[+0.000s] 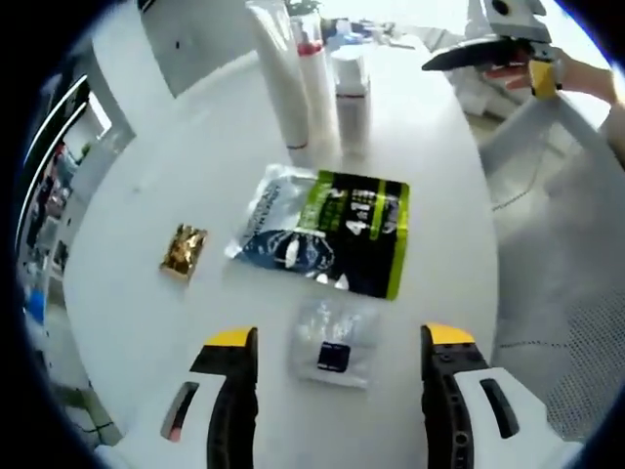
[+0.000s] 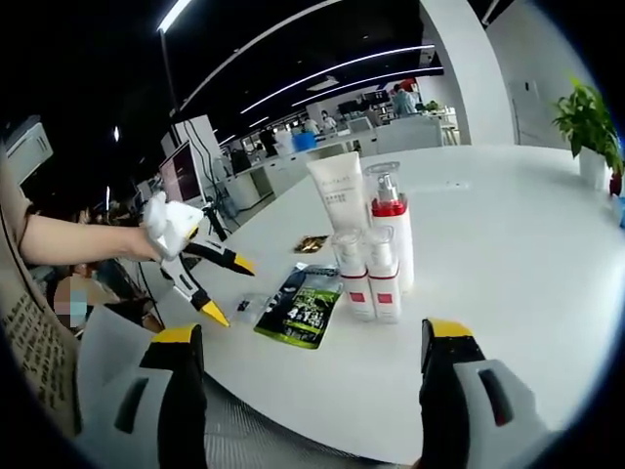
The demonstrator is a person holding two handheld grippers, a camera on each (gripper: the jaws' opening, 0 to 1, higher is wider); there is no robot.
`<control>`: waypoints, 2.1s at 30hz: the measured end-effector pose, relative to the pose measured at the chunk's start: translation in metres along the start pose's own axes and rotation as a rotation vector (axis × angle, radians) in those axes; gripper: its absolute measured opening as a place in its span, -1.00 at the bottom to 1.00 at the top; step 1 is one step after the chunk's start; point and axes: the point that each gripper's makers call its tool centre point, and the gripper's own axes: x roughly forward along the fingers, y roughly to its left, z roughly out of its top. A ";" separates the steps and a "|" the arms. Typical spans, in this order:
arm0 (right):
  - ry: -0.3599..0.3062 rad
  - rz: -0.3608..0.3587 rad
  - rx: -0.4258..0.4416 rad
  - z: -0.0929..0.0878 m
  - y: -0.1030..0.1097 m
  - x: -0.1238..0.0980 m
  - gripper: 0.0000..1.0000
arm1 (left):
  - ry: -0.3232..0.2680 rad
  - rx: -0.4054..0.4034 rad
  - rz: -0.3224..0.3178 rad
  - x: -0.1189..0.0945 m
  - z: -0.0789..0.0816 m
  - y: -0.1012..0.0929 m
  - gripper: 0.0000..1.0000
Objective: Arrange the skincare products in the storage area until every visible bottle or jar stands upright without overlapping.
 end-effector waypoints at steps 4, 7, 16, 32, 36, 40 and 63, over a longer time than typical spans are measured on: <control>0.002 0.010 -0.007 0.000 0.002 0.000 0.84 | -0.026 -0.067 0.025 -0.008 -0.006 -0.003 0.43; 0.005 0.018 -0.015 -0.001 0.004 0.000 0.84 | -0.062 -0.130 0.044 -0.017 -0.006 -0.007 0.48; 0.017 0.042 -0.043 -0.003 0.010 0.001 0.83 | -0.136 -0.240 0.088 -0.039 -0.015 -0.017 0.61; 0.034 0.071 -0.070 -0.005 0.016 0.003 0.83 | -0.240 -0.472 0.214 -0.070 -0.036 -0.032 0.78; 0.037 0.076 -0.069 -0.006 0.016 0.003 0.83 | -0.239 -0.483 0.239 -0.076 -0.042 -0.037 0.78; 0.039 0.078 -0.071 -0.006 0.017 0.003 0.83 | -0.264 -0.519 0.265 -0.082 -0.043 -0.038 0.77; 0.042 0.086 -0.070 -0.007 0.018 0.003 0.82 | -0.261 -0.526 0.286 -0.086 -0.038 -0.040 0.78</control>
